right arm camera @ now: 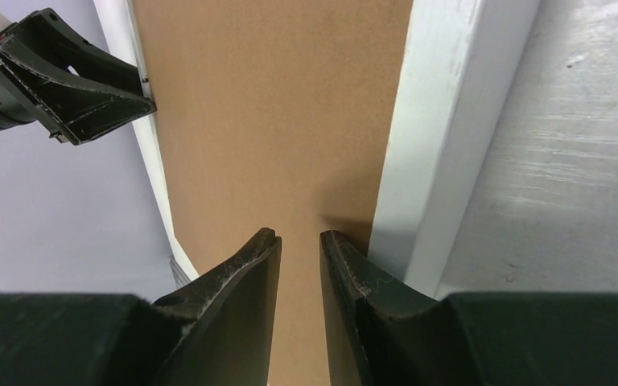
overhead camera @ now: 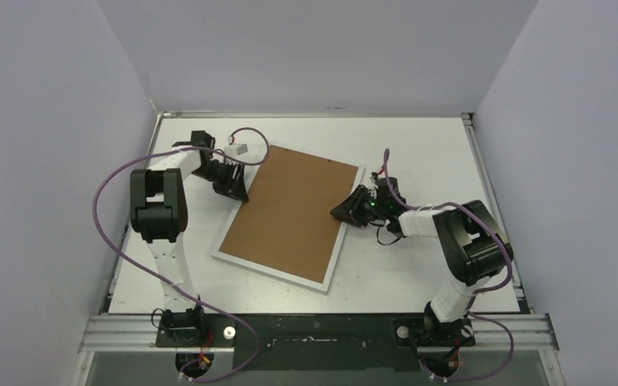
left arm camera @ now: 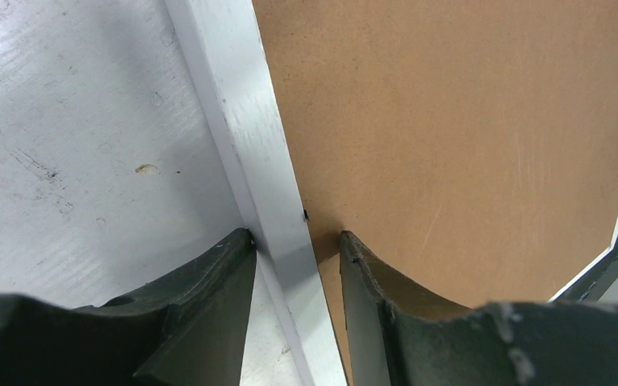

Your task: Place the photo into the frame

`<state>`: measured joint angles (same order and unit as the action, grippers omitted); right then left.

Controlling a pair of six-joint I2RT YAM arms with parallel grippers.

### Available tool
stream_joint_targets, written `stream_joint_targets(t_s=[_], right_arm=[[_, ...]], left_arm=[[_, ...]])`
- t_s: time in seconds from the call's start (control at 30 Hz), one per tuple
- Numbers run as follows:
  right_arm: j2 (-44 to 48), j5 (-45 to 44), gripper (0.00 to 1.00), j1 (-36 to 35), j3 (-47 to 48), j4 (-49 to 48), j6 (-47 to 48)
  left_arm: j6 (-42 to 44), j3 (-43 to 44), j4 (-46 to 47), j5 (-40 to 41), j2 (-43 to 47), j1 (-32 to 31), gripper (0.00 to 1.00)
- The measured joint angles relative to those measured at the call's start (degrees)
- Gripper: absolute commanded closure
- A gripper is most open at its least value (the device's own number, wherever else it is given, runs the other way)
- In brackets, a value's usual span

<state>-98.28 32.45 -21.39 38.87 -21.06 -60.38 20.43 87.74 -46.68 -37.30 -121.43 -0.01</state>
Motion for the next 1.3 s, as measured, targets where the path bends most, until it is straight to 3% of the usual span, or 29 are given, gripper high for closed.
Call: stream_joint_targets(t_s=[0.3, 0.5, 0.67, 0.8, 1.0, 1.3], right_arm=[[0.9, 0.4, 0.73, 0.6, 4.4, 3.8, 1.2], [10.4, 0.6, 0.73, 3.5, 3.3, 7.9, 3.3], [14.5, -0.8, 0.73, 0.4, -1.3, 10.6, 3.7], [14.7, -1.0, 0.73, -3.9, -5.3, 12.8, 3.5], [18.6, -1.3, 0.73, -7.1, -10.0, 15.9, 2.6], [21.1, -1.9, 0.73, -9.5, -12.7, 16.0, 1.6]], left_arm=[[-0.1, 0.0, 0.0, 0.0, 0.0, 0.0, 0.6], [-0.3, 0.0, 0.0, 0.1, 0.1, 0.2, 0.59], [-0.7, -0.1, -0.2, -0.7, 0.1, 0.9, 0.44], [-0.9, -0.1, -1.2, -1.1, 0.6, 1.4, 0.38], [1.7, -0.3, -5.2, -1.1, 2.6, 3.0, 0.41], [5.6, -8.8, -6.3, -0.3, 7.5, 3.5, 0.5]])
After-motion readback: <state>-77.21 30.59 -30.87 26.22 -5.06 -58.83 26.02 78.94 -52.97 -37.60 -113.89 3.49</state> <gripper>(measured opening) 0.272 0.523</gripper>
